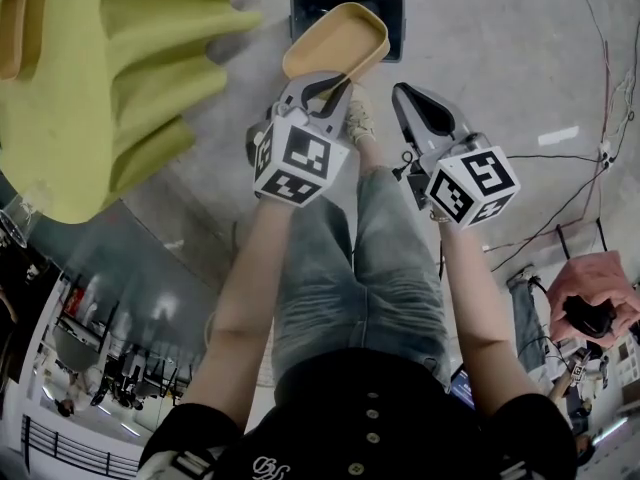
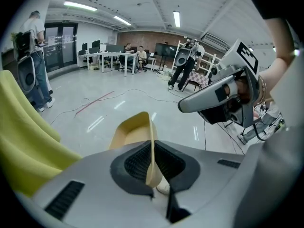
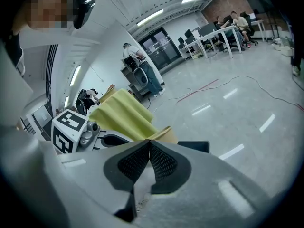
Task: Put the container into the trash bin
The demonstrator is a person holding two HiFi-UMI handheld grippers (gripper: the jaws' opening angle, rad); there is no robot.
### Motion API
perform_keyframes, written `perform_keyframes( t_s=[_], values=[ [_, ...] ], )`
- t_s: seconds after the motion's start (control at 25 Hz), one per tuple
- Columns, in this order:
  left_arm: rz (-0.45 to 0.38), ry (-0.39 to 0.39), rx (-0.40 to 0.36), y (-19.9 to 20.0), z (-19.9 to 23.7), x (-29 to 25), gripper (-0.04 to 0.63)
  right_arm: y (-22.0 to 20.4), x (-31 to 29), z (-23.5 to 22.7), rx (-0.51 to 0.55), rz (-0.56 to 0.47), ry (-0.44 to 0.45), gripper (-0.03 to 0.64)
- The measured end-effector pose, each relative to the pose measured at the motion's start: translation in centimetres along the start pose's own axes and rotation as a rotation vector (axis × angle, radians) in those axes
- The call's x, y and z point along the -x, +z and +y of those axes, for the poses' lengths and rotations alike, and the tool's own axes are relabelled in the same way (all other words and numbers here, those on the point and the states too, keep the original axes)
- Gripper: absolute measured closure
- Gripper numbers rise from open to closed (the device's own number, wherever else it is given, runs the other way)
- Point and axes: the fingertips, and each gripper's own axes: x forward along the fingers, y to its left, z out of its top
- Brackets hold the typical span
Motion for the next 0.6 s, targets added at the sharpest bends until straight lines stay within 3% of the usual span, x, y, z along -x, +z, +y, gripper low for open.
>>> perform_keyframes(
  t_s=[0.36, 0.44, 0.6],
  values=[
    [0.001, 0.025, -0.036, 1.2, 1.4, -0.6, 0.563, -0.2, 0.0, -0.9, -0.008, 0.019, 0.000, 0.612],
    [-0.008, 0.037, -0.027, 1.5, 1.6, -0.4, 0.477, 0.0, 0.0, -0.8, -0.012, 0.017, 0.009, 0.612],
    [-0.020, 0.047, -0.015, 2.1, 1.8, 0.2, 0.462, 1.0, 0.1, -0.1, 0.000, 0.006, 0.019, 0.612]
  ],
)
